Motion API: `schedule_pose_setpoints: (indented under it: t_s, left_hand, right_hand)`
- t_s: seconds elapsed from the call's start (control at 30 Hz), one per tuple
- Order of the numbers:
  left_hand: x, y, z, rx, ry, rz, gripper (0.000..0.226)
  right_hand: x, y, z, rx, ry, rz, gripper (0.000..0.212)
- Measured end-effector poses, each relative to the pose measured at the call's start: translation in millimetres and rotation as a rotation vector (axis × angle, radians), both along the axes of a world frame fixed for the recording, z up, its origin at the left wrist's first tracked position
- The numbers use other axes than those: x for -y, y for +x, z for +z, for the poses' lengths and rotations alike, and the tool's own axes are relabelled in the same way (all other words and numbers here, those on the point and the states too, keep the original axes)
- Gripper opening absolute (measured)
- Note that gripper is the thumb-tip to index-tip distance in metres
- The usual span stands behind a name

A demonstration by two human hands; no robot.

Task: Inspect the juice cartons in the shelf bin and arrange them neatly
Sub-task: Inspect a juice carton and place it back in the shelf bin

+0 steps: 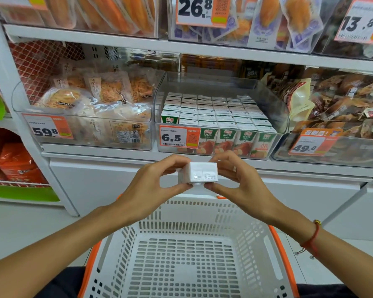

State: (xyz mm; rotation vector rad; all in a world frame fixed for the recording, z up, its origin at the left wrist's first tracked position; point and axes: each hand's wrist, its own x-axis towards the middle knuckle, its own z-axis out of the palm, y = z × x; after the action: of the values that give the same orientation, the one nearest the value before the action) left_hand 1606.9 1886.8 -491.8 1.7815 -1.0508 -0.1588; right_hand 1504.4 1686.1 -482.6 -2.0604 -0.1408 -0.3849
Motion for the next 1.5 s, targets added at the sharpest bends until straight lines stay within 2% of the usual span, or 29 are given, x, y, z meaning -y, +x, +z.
schedule_pose_setpoints:
  t_s: [0.13, 0.27, 0.43, 0.53, 0.6, 0.73, 0.87, 1.07, 1.27, 1.4, 1.5]
  left_hand:
    - [-2, -1, 2, 0.043, -0.048, -0.009, 0.037]
    - [-2, -1, 2, 0.032, -0.038, -0.009, 0.039]
    - [-2, 3, 6, -0.299, -0.092, -0.022, 0.049]
    - [-2, 7, 6, -0.515, -0.098, 0.026, 0.051]
    - [-4, 8, 5, -0.608, -0.047, 0.029, 0.048]
    - [0, 7, 3, -0.779, 0.003, 0.051, 0.038]
    - [4, 7, 4, -0.967, 0.084, 0.11, 0.031]
    - [9, 5, 7, -1.117, 0.151, 0.055, 0.045]
    - [13, 2, 6, -1.091, 0.136, 0.079, 0.045]
    - [18, -4, 4, -0.824, -0.004, 0.195, 0.057]
    - [19, -9, 5, -0.587, -0.098, 0.195, 0.061]
  right_hand:
    - [-3, -2, 0, 0.119, -0.078, -0.009, 0.033]
    - [-5, -4, 2, 0.128, -0.088, -0.013, 0.034]
    - [-11, -6, 5, 0.111, 0.033, -0.04, 0.049]
    - [-11, -4, 10, -0.035, -0.01, -0.004, 0.061]
    - [-9, -3, 12, -0.153, 0.036, 0.045, 0.065]
    - [-3, 2, 15, -0.331, 0.191, 0.045, 0.061]
    - [-1, 6, 10, -0.377, 0.251, -0.016, 0.058]
    - [-5, 8, 4, -0.499, 0.361, -0.106, 0.054]
    - [-4, 7, 3, -0.524, 0.423, -0.097, 0.053]
    - [-7, 10, 4, -0.544, 0.516, -0.054, 0.047]
    - [-9, 11, 6, -0.519, 0.466, -0.012, 0.041]
